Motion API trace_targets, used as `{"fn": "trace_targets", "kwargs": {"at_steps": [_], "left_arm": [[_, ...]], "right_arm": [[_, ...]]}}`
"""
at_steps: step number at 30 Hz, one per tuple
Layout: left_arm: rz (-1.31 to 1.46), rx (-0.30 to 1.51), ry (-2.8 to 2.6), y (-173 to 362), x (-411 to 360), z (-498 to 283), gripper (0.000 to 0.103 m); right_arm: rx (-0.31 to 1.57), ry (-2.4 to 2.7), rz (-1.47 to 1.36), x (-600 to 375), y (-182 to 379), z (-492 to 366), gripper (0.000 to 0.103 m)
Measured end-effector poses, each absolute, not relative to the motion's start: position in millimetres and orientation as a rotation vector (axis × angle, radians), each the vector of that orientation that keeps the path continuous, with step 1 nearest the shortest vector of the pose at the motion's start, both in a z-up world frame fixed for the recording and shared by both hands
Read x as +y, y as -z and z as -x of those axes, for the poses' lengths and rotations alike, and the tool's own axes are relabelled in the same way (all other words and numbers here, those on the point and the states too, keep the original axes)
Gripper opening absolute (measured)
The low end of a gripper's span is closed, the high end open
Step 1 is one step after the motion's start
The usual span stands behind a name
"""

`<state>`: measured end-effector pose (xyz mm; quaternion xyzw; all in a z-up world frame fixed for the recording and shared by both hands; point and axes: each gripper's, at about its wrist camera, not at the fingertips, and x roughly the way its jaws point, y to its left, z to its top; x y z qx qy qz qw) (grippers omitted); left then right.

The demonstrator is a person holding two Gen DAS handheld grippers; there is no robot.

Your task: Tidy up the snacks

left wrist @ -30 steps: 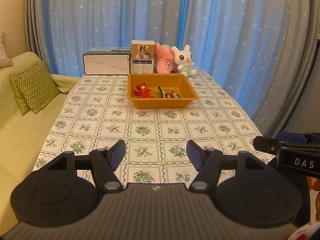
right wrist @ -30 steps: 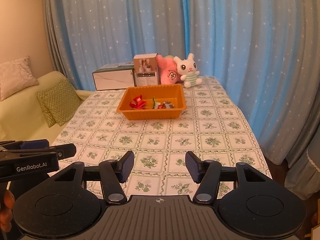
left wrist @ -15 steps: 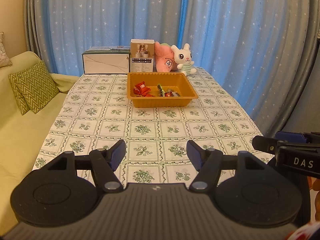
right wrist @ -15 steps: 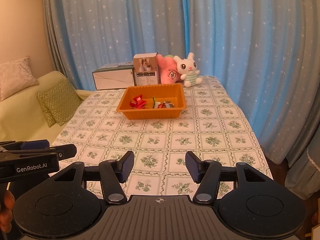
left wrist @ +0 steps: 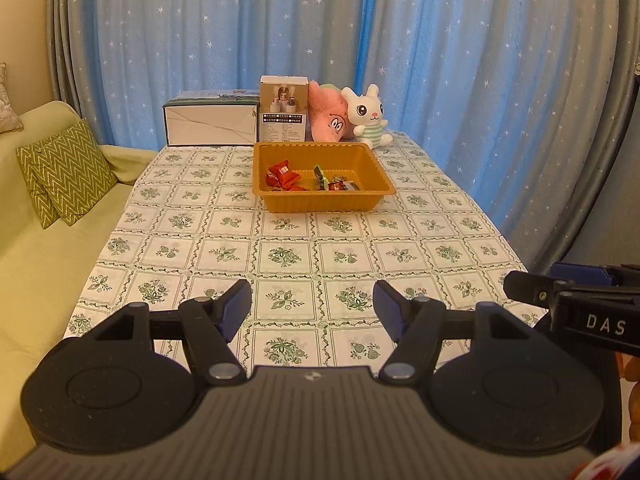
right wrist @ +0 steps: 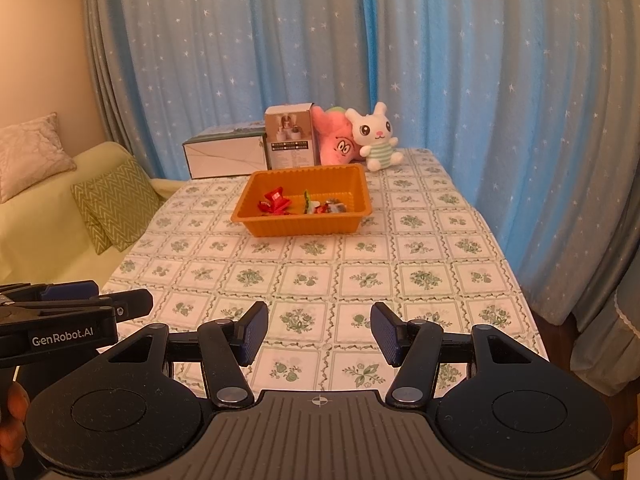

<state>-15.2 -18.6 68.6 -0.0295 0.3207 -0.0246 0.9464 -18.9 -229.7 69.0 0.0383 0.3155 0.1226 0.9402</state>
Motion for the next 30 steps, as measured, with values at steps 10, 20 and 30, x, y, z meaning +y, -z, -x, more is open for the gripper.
{"fn": "trace_targets", "kwargs": {"at_steps": [10,20,30], "left_arm": [[0.060,0.657,0.050,-65.2,-19.7,16.4,0.065],[0.062,0.660,0.052,-63.8,-20.4,15.6,0.065],[0.062,0.660,0.053,-64.2,-20.4,15.4,0.065]], "right_arm": [[0.644,-0.251,-0.079,-229.6,-67.9,19.1,0.057],[0.645,-0.252,-0.083,-229.8,-66.3,18.3,0.057],[0.647,-0.251,-0.082,-228.9,-64.9,18.1,0.057]]}}
